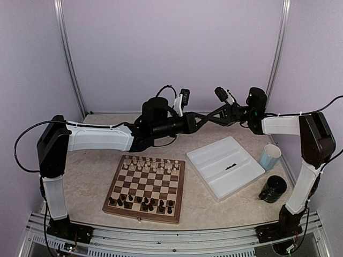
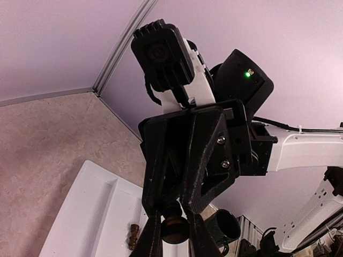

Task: Set up the chess pieces on the board
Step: Pass from the left arm to the right

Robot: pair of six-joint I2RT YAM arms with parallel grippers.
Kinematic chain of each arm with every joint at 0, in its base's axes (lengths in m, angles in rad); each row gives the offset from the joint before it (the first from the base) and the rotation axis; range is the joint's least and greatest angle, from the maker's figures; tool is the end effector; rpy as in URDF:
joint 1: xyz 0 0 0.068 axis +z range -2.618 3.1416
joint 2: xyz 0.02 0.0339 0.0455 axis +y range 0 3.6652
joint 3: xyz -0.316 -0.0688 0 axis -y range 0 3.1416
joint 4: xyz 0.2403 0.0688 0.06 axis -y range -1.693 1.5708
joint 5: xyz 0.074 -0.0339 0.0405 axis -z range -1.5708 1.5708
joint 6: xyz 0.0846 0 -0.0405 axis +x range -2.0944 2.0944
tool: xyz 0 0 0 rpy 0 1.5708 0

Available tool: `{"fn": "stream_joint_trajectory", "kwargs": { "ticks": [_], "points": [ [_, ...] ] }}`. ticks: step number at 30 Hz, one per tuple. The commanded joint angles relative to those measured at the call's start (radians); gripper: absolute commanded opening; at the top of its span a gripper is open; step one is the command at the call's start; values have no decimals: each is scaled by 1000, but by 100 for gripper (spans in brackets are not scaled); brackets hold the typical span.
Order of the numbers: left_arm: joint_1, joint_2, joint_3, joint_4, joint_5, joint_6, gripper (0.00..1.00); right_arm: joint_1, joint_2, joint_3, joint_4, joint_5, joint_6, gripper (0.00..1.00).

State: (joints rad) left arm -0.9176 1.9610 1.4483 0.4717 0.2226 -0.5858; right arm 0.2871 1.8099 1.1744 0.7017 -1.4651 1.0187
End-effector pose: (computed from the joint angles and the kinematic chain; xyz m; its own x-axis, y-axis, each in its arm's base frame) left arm 0.3106 -0.4365 0.3337 -0.5231 -0.2037 -0.8276 0.7433 0.3659 -0.5599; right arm 0.3661 0.1958 0.3316 -0.8024 -0.1433 -0.5793 -0.5688 -0.1102 0.8151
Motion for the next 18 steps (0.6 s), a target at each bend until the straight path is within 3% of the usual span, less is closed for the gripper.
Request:
{"fn": "stream_joint_trajectory", "kwargs": {
  "ticks": [1,7,11,18],
  "points": [
    [-4,-2,-2,29,-40,2,11,14,-33,-12,13,-11,-7,21],
    [-4,-1,-9,37,-61,-6,11,14,-28,-13,13,-8,-2,21],
    [-2,1,-11,35,-63,-9,11,14,-26,-12,16,-8,-3,13],
    [3,2,-7,13,-63,-14,30,14,-27,2,-4,-10,-37,8]
  ]
}}
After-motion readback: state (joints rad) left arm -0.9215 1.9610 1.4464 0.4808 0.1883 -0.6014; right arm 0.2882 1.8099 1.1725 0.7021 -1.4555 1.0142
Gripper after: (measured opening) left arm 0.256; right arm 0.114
